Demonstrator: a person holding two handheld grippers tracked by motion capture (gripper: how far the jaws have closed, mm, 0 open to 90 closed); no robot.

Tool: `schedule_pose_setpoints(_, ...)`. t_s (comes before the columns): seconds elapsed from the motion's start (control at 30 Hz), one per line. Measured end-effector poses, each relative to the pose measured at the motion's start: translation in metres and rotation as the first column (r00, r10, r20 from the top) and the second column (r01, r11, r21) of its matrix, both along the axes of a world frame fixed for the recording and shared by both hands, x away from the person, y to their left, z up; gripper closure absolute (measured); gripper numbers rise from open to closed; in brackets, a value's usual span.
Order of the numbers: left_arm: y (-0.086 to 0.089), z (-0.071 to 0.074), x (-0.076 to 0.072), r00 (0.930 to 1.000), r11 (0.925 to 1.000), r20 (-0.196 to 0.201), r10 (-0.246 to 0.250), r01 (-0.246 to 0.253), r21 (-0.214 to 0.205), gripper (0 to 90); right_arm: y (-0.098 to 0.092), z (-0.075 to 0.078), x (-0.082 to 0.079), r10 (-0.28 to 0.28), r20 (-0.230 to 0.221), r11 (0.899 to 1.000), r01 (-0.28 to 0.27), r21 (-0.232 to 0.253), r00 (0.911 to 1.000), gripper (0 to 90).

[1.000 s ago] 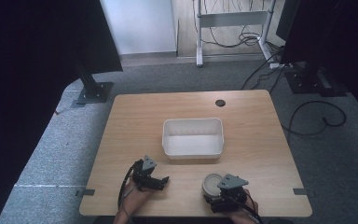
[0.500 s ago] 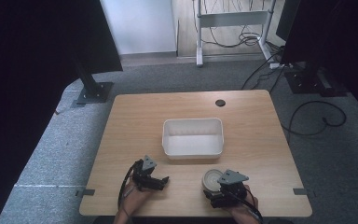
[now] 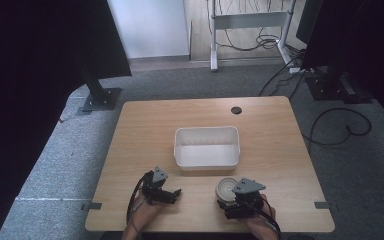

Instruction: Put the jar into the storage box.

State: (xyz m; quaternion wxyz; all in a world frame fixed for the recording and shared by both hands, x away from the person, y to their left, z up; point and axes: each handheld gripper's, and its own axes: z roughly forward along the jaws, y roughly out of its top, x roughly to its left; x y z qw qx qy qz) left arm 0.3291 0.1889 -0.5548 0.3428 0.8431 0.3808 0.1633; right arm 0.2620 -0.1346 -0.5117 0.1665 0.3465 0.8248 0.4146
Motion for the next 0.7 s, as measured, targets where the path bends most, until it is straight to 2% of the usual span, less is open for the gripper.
schedule_pose_setpoints(0.7,0.0,0.0,0.0,1.0,1.0,0.0,-0.002,0.002,0.004,0.0,0.007,0.013,0.017,0.004,0.019,1.0,-0.005,0.021,0.9998,9.6)
